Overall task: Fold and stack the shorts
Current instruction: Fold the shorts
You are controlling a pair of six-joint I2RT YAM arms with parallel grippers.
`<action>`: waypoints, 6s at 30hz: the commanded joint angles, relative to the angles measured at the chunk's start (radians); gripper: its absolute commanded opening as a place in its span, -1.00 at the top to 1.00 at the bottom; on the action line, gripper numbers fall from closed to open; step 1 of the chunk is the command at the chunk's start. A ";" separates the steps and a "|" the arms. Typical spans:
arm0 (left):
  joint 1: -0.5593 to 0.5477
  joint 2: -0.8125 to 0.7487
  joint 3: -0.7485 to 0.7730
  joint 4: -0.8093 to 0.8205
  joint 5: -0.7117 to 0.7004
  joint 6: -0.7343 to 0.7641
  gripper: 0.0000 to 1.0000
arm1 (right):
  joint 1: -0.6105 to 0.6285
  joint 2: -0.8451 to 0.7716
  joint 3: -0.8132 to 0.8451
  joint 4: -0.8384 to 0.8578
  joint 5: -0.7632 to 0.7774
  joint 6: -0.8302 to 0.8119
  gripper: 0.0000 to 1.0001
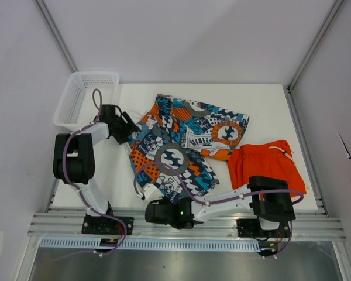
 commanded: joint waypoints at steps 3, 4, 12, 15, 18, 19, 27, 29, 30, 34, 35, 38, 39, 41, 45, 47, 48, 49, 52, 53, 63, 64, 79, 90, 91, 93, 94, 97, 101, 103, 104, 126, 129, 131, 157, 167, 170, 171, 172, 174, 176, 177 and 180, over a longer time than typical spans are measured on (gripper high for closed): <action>-0.001 -0.011 0.041 0.018 -0.035 0.008 -0.49 | -0.001 -0.062 -0.030 0.054 0.023 0.038 1.00; 0.000 -0.020 0.033 0.022 -0.039 0.010 -0.50 | 0.001 -0.063 -0.036 0.055 0.024 0.041 1.00; 0.025 -0.064 0.021 -0.010 -0.096 0.038 -0.47 | 0.001 -0.112 -0.109 0.068 0.029 0.072 1.00; 0.037 -0.066 0.018 -0.026 -0.119 0.048 -0.44 | 0.001 -0.120 -0.121 0.068 0.032 0.081 1.00; 0.046 -0.100 0.009 -0.027 -0.132 0.054 -0.44 | -0.001 -0.123 -0.133 0.074 0.035 0.089 1.00; 0.052 -0.107 -0.007 -0.021 -0.125 0.056 -0.44 | -0.001 -0.125 -0.141 0.078 0.033 0.087 1.00; 0.059 -0.074 -0.011 0.006 -0.116 0.064 -0.35 | 0.001 -0.131 -0.155 0.098 0.023 0.089 1.00; 0.057 -0.052 -0.008 0.027 -0.079 0.059 -0.28 | 0.001 -0.135 -0.155 0.101 0.019 0.087 1.00; 0.057 -0.032 -0.004 0.032 -0.070 0.056 -0.24 | 0.002 -0.145 -0.153 0.103 0.018 0.087 1.00; 0.055 -0.005 0.004 0.038 -0.069 0.054 -0.10 | 0.008 -0.169 -0.152 0.107 0.016 0.082 1.00; 0.052 0.002 0.005 0.042 -0.064 0.054 -0.06 | 0.010 -0.172 -0.152 0.107 0.015 0.082 1.00; 0.037 0.020 0.024 0.021 -0.082 0.064 -0.03 | 0.013 -0.185 -0.144 0.104 0.012 0.081 1.00; 0.033 0.028 0.030 0.015 -0.084 0.067 -0.03 | 0.016 -0.186 -0.142 0.101 0.013 0.079 1.00; 0.026 0.046 0.048 0.000 -0.087 0.071 -0.04 | 0.019 -0.191 -0.138 0.100 0.010 0.076 1.00; 0.013 0.064 0.061 -0.005 -0.111 0.076 0.03 | 0.024 -0.203 -0.135 0.097 0.012 0.075 1.00; 0.006 0.077 0.074 -0.007 -0.127 0.078 0.16 | 0.025 -0.211 -0.136 0.100 0.009 0.072 1.00; 0.000 0.100 0.091 -0.010 -0.138 0.081 0.24 | 0.030 -0.217 -0.136 0.103 0.009 0.069 1.00; -0.001 0.113 0.102 -0.019 -0.156 0.084 0.43 | 0.030 -0.220 -0.136 0.103 0.009 0.070 1.00; -0.037 0.137 0.140 -0.054 -0.185 0.090 1.00 | 0.033 -0.232 -0.138 0.097 0.010 0.069 1.00; -0.037 0.132 0.134 -0.047 -0.185 0.087 1.00 | 0.033 -0.234 -0.138 0.094 0.010 0.069 1.00; -0.035 -0.090 0.041 -0.116 -0.139 0.084 1.00 | 0.086 -0.261 -0.119 0.008 -0.045 0.035 1.00; -0.034 -0.121 0.006 -0.143 -0.145 0.084 1.00 | 0.097 -0.266 -0.109 -0.004 -0.053 0.027 1.00; 0.097 -0.552 -0.010 -0.549 -0.288 -0.091 1.00 | 0.312 -0.289 0.124 -0.228 -0.027 -0.033 1.00; 0.244 -0.681 -0.027 -0.591 -0.081 -0.139 1.00 | 0.194 -0.385 0.299 -0.525 0.147 0.046 1.00; 0.243 -0.678 -0.024 -0.588 -0.070 -0.152 1.00 | 0.163 -0.414 0.296 -0.534 0.141 0.047 1.00; 0.243 -0.661 0.004 -0.602 -0.064 -0.171 1.00 | 0.055 -0.500 0.281 -0.534 0.116 0.038 1.00; 0.243 -0.653 0.015 -0.617 -0.069 -0.188 1.00 | 0.015 -0.528 0.276 -0.535 0.102 0.029 1.00; 0.243 -0.621 0.085 -0.637 -0.081 -0.226 1.00 | -0.140 -0.618 0.269 -0.508 0.029 -0.026 1.00; 0.244 -0.566 0.162 -0.628 -0.073 -0.281 1.00 | -0.384 -0.660 0.307 -0.489 -0.144 -0.102 1.00; 0.244 -0.523 0.196 -0.626 -0.049 -0.314 1.00 | -0.476 -0.651 0.327 -0.494 -0.238 -0.141 1.00; 0.244 -0.509 0.208 -0.623 -0.040 -0.326 1.00 | -0.522 -0.645 0.335 -0.492 -0.269 -0.152 1.00; 0.140 -0.140 0.518 -0.471 -0.073 -0.587 1.00 | -1.337 -0.332 0.189 -0.140 -0.867 -0.183 1.00; 0.118 -0.065 0.579 -0.462 -0.081 -0.608 1.00 | -1.365 -0.287 0.171 -0.101 -0.875 -0.181 1.00; 0.097 -0.029 0.605 -0.444 -0.085 -0.623 1.00 | -1.378 -0.246 0.160 -0.071 -0.879 -0.180 1.00; -0.049 0.462 0.826 -0.048 -0.151 -0.691 -0.21 | -1.478 0.311 0.436 0.008 -0.722 -0.106 0.30; -0.055 0.375 0.875 -0.165 -0.179 -0.503 -0.98 | -1.504 0.129 0.332 0.053 -0.677 -0.094 -0.41; -0.064 0.330 0.858 -0.185 -0.173 -0.441 -0.98 | -1.486 0.055 0.293 0.054 -0.654 -0.089 -0.41; -0.069 0.310 0.836 -0.185 -0.168 -0.427 -0.98 | -1.480 0.040 0.290 0.049 -0.660 -0.092 -0.40; -0.076 0.299 0.825 -0.175 -0.159 -0.417 -0.98 | -1.472 0.027 0.284 0.052 -0.674 -0.092 -0.40; -0.089 0.278 0.786 -0.166 -0.142 -0.386 -0.98 | -1.431 0.000 0.261 0.078 -0.736 -0.086 -0.34; -0.106 0.247 0.771 -0.162 -0.138 -0.358 -0.98 | -1.389 -0.007 0.258 0.104 -0.764 -0.074 -0.30; -0.113 0.236 0.744 -0.156 -0.122 -0.349 -0.98 | -1.342 0.004 0.264 0.109 -0.784 -0.071 -0.24; -0.132 0.200 0.710 -0.131 -0.101 -0.315 -0.98 | -1.284 0.062 0.275 0.164 -0.864 -0.013 -0.04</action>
